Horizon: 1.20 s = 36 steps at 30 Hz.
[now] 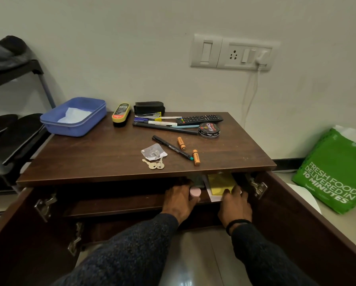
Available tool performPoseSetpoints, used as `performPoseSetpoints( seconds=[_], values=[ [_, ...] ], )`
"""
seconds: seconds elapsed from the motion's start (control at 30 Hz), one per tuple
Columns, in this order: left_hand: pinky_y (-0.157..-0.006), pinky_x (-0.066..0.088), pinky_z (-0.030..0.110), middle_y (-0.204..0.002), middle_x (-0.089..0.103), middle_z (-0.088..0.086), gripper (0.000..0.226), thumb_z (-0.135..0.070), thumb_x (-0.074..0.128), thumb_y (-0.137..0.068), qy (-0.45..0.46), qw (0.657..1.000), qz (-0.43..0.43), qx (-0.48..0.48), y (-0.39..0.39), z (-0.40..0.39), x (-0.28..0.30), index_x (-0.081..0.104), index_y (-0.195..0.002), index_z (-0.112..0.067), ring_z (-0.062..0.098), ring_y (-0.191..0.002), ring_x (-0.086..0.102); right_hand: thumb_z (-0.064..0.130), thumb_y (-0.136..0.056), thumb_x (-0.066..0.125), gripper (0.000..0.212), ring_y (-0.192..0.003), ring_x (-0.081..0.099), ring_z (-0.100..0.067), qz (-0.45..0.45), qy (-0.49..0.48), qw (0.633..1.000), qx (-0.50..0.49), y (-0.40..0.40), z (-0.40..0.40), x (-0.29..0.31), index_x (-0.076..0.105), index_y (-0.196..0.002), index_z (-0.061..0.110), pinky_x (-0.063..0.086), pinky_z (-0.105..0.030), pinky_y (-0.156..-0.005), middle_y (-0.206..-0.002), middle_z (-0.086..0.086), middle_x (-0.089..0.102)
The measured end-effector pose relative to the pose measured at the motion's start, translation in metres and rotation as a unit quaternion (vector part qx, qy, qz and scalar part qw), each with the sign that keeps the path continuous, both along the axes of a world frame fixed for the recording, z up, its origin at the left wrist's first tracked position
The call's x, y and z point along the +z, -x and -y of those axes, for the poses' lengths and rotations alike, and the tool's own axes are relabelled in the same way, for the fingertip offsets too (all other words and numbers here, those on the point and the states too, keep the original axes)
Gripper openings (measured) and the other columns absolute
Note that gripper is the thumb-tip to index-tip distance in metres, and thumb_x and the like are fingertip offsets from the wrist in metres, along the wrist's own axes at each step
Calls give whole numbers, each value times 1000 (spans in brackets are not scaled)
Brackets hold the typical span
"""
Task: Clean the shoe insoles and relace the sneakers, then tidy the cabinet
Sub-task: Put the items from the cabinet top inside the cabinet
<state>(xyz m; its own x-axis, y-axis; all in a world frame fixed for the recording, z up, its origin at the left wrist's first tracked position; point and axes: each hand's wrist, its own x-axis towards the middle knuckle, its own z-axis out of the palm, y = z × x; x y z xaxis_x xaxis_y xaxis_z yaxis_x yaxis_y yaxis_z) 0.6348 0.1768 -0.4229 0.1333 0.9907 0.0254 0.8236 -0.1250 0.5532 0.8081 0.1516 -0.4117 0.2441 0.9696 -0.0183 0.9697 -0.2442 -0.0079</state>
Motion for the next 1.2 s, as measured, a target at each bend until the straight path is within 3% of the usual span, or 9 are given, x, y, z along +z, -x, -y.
performPoseSetpoints(
  seconds=[0.17,0.3,0.47,0.63,0.77,0.87,0.93,1.03,1.2],
  values=[
    [-112,38,41,-142,53,3,62,-54,65,-90,7,1000,-22,-17,0,3,5,48,-144,-29,25,-130,47,31,-94,61,46,-128,44,-29,-51,-25,998,16,-15,3,0,48,-138,24,55,-42,-93,-143,-7,40],
    [-106,42,38,-135,55,3,57,-53,63,-91,-13,999,-31,-42,-3,14,19,48,-141,-30,23,-123,50,33,-95,59,29,-113,53,-22,-89,-93,991,31,-17,13,17,61,-122,24,56,-41,-85,-125,-2,53],
    [-96,52,37,-133,52,-4,44,-39,64,-92,-64,992,-13,-110,-3,54,54,50,-134,-32,17,-119,53,37,-95,59,21,-99,58,-7,-94,-155,978,102,2,40,53,64,-114,30,55,-26,-76,-114,9,57],
    [-92,54,41,-123,60,1,30,-31,56,-98,-93,973,-95,-190,18,80,112,56,-127,-25,22,-109,59,39,-93,60,13,-86,54,0,-112,-192,954,203,22,63,92,60,-107,38,50,-16,-68,-105,19,54],
    [-85,53,29,-103,62,-10,14,-32,54,-99,-176,975,-19,-134,37,77,156,63,-108,-28,7,-93,56,26,-86,69,9,-79,56,-1,-213,-310,896,238,31,59,121,63,-93,26,52,-19,-68,-90,15,58],
    [-82,45,23,-97,60,-15,15,-35,58,-95,-268,963,18,-38,52,52,175,62,-109,-33,5,-91,49,35,-83,76,26,-83,59,2,-311,-276,889,193,41,45,139,61,-104,35,53,-14,-71,-94,18,58],
    [-91,45,31,-110,60,-12,26,-40,60,-94,-233,972,-9,-14,62,25,181,60,-119,-35,11,-105,46,40,-80,80,41,-84,59,-1,-347,-201,902,162,45,34,143,62,-116,37,56,-19,-74,-97,16,58],
    [-105,41,41,-135,56,-5,46,-49,66,-90,-79,996,-36,-14,71,-14,190,58,-132,-33,20,-124,40,44,-81,78,43,-84,61,-6,-373,-151,907,120,48,22,150,67,-119,29,58,-27,-78,-95,12,63],
    [-104,43,43,-132,59,0,64,-63,69,-82,-43,992,-114,-19,62,-42,197,58,-136,-29,22,-129,42,40,-83,78,19,-78,65,-4,-397,-132,907,58,55,8,155,78,-92,24,59,-32,-81,-81,10,71]
  ],
)
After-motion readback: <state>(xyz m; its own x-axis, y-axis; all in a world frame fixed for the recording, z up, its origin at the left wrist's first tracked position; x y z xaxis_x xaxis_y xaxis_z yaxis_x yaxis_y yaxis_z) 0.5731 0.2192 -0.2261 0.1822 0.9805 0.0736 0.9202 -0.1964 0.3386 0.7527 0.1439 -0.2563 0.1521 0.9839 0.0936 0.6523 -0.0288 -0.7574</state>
